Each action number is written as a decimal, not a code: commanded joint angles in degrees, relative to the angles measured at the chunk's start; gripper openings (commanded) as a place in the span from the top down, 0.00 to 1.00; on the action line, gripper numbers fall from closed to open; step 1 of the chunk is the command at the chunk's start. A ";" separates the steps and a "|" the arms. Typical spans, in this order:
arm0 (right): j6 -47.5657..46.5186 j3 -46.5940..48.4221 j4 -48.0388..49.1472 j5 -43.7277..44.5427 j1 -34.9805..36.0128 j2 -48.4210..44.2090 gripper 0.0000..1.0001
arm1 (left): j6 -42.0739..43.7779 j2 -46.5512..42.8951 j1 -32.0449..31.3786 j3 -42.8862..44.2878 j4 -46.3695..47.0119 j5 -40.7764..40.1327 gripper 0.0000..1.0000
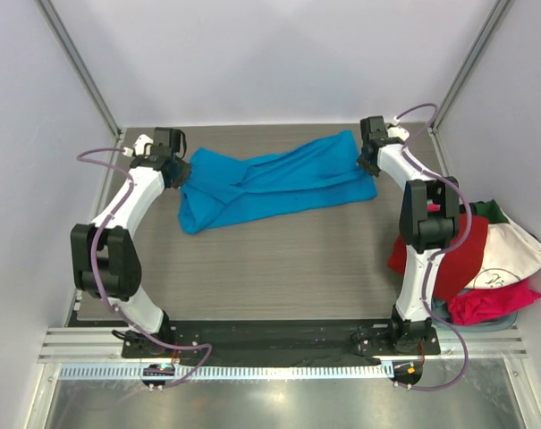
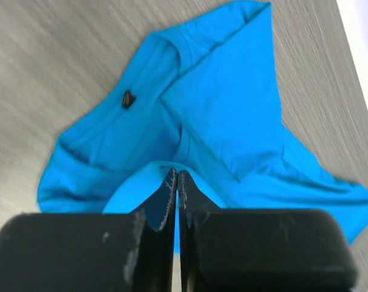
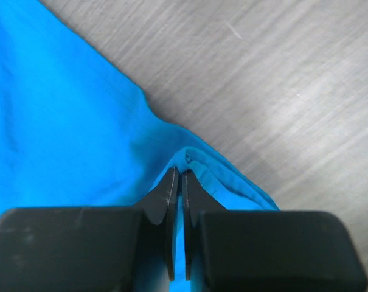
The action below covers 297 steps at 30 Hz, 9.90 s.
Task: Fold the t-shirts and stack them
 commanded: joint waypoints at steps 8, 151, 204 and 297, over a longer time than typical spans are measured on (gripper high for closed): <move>-1.61 0.80 2.24 -0.99 -0.51 -1.93 0.48 | 7.96 17.00 2.81 13.90 9.92 5.67 0.76; 3.83 -41.68 37.83 -31.57 29.71 -30.45 0.39 | 7.45 -37.40 -2.82 -39.08 3.49 20.62 0.45; 20.28 -24.37 54.38 -17.69 39.66 -0.72 0.40 | 6.65 -22.71 -3.08 -46.29 5.79 3.66 0.52; -32.72 -9.69 39.95 -52.58 35.18 6.04 0.67 | 9.72 -23.68 -3.00 -45.50 5.87 3.75 0.50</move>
